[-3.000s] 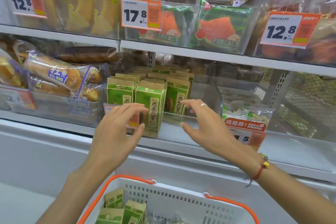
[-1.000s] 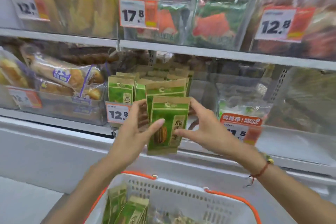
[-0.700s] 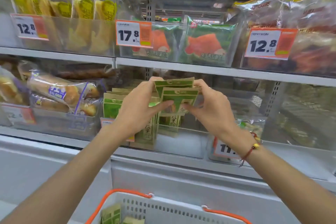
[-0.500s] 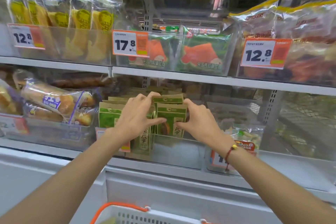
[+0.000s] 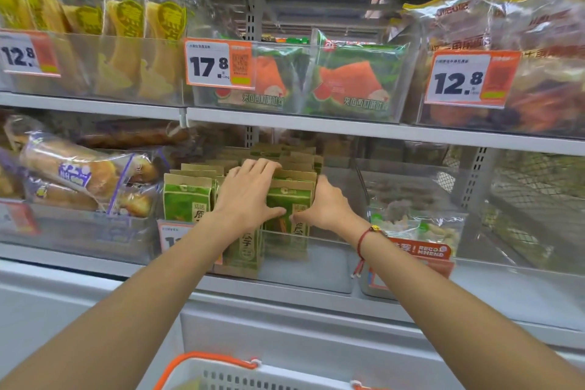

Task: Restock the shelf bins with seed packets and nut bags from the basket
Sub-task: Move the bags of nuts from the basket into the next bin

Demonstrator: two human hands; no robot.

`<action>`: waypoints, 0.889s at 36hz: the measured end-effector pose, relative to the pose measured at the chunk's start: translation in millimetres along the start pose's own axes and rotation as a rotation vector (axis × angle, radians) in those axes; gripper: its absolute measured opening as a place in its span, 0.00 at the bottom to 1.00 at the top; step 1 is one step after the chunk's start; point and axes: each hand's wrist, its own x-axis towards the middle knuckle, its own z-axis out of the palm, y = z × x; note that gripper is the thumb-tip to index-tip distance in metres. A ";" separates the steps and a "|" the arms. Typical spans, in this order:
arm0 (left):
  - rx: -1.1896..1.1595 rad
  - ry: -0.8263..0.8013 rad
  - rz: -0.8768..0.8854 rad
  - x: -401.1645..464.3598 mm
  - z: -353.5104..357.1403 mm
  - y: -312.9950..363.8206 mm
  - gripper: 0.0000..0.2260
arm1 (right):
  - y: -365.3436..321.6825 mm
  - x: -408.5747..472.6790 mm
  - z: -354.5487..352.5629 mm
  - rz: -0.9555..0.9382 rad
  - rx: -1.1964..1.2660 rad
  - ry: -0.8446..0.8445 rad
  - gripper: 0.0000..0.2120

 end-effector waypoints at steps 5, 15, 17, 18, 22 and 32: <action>0.048 -0.069 -0.044 2.9 -0.2 0.8 0.37 | 1.0 -1.9 -1.9 0.078 0.088 0.023 0.38; 0.070 -0.146 -0.042 6.5 -11.4 1.2 0.38 | 2.6 -1.0 -0.8 0.070 0.067 -0.078 0.24; 0.067 -0.140 -0.045 4.3 -14.4 1.3 0.38 | 2.6 -2.5 -2.5 0.070 0.060 -0.101 0.25; 0.067 -0.136 -0.043 3.1 -15.5 1.1 0.38 | 2.5 -3.4 -3.0 0.070 0.051 -0.109 0.25; 0.059 -0.139 -0.039 -0.2 -19.6 0.5 0.36 | 1.2 -8.2 -6.0 0.061 -0.006 -0.133 0.24; -0.146 0.163 -0.048 -61.8 -41.2 6.6 0.21 | -1.3 -76.0 -23.0 -0.260 -0.052 0.169 0.25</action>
